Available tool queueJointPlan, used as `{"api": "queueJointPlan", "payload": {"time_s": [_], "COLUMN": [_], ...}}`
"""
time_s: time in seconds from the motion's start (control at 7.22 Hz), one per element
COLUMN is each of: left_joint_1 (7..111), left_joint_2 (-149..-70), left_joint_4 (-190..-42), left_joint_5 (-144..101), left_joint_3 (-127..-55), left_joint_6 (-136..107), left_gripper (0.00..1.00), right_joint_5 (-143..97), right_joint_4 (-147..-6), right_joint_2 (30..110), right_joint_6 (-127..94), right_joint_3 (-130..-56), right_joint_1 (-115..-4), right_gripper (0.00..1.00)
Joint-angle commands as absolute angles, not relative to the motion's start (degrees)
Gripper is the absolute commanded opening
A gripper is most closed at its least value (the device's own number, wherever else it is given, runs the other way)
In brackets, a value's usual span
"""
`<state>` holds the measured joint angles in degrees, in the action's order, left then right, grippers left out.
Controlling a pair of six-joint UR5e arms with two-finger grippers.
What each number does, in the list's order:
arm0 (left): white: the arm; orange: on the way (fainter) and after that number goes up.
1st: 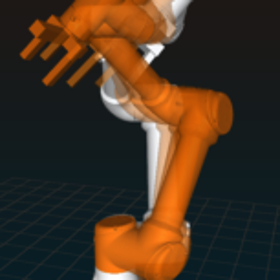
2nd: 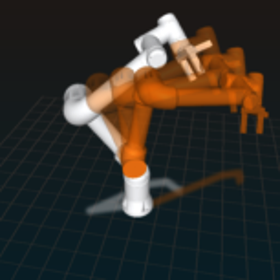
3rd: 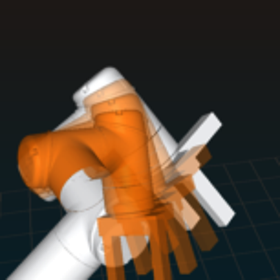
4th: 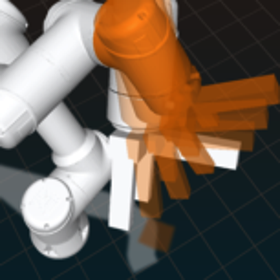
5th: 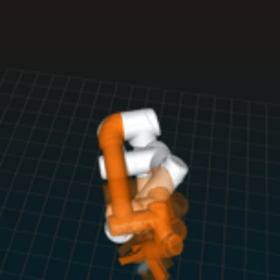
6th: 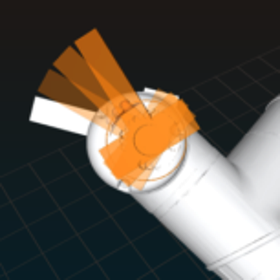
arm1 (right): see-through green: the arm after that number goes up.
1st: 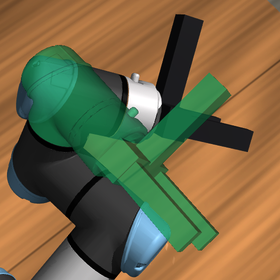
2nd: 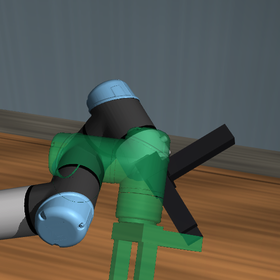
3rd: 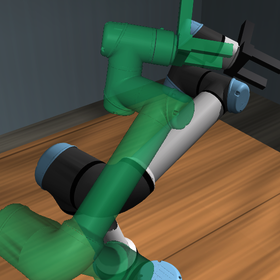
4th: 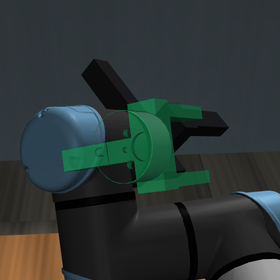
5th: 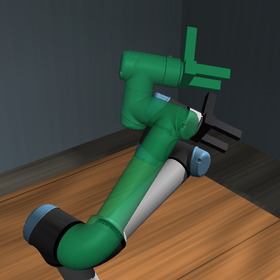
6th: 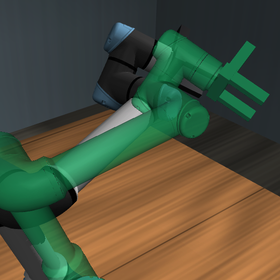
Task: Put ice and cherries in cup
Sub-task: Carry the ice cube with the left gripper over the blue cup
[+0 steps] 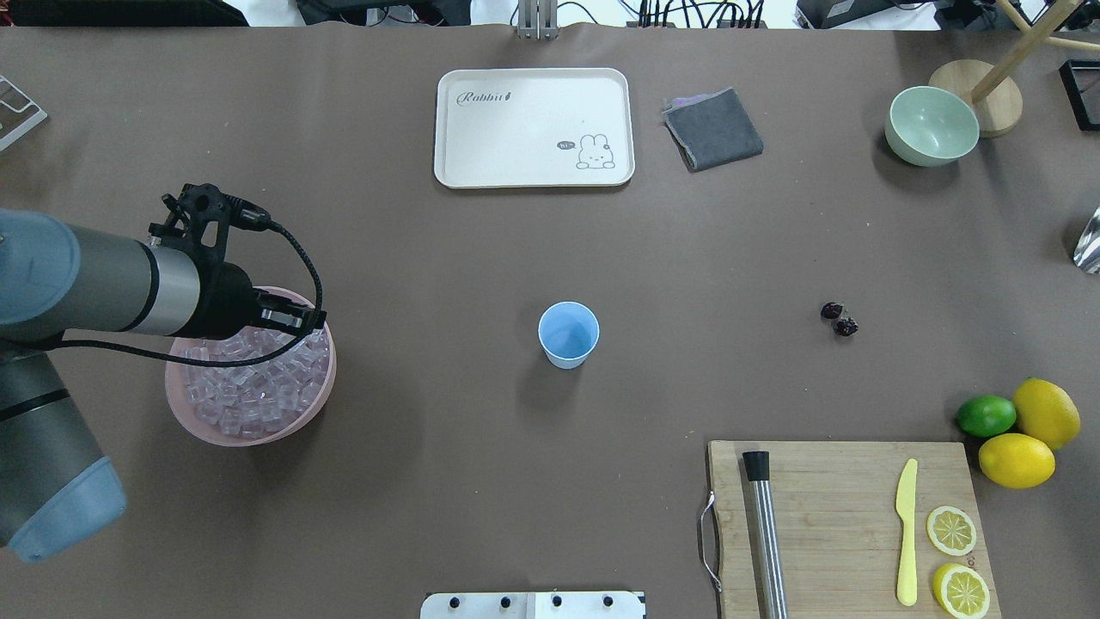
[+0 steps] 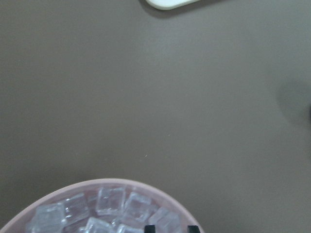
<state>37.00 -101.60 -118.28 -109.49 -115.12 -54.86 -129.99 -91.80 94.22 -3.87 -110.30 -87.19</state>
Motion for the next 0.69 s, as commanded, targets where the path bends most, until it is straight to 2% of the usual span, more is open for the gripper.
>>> {"api": "queueJointPlan", "payload": {"time_s": [0.0,0.28,0.55], "left_joint_1": [35.52,28.69,26.81], "left_joint_2": [-113.66,-122.83,-126.54], "left_joint_4": [-118.13,-118.3,-118.21], "left_joint_5": [-108.55,-97.1,-95.1], "left_joint_3": [-110.34,-104.01,-100.74], "left_joint_6": [-69.28,-73.81,-78.37], "left_gripper": [0.0,0.0,0.0], "right_joint_5": [-129.99,-129.99,-129.99], "right_joint_4": [-91.84,-91.76,-91.84], "right_joint_2": [94.22,94.22,94.31], "right_joint_6": [-3.87,-3.87,-3.69], "right_joint_3": [-110.3,-110.39,-110.39], "right_joint_1": [-87.19,-87.19,-87.19], "right_gripper": [1.0,1.0,1.0]}}
